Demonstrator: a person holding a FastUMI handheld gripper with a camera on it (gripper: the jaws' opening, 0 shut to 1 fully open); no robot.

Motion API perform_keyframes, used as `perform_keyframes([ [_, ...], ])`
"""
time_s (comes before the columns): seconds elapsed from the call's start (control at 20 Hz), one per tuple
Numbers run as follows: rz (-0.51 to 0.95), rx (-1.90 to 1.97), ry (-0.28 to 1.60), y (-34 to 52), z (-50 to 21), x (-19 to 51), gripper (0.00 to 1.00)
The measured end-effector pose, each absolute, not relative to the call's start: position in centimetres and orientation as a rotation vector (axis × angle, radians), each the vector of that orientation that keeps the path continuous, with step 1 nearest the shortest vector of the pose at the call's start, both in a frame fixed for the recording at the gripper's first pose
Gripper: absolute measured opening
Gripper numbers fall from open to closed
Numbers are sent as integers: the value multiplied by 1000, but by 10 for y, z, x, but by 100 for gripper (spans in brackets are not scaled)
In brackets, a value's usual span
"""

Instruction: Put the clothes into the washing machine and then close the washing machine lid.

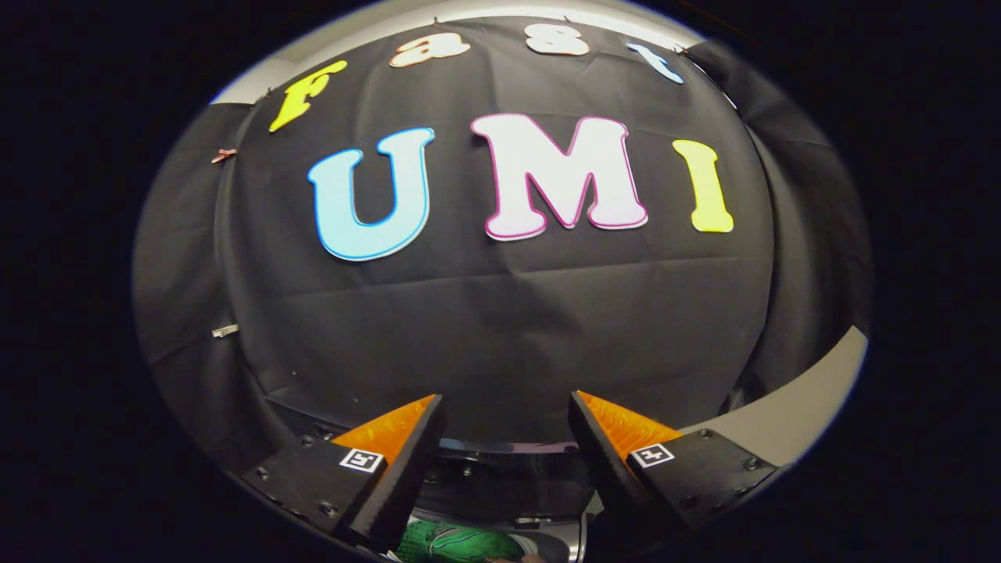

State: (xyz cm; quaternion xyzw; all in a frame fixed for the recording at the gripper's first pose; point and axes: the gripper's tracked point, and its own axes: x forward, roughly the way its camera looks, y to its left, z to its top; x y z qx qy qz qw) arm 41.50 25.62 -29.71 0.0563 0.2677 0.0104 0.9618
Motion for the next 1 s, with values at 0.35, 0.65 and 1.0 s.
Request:
perform_keyframes([
  [0.35,0,57,583,254,-316,416,98],
  [0.65,6,44,595,255,-318,413,99],
  [1.0,1,60,655,254,-310,373,100],
])
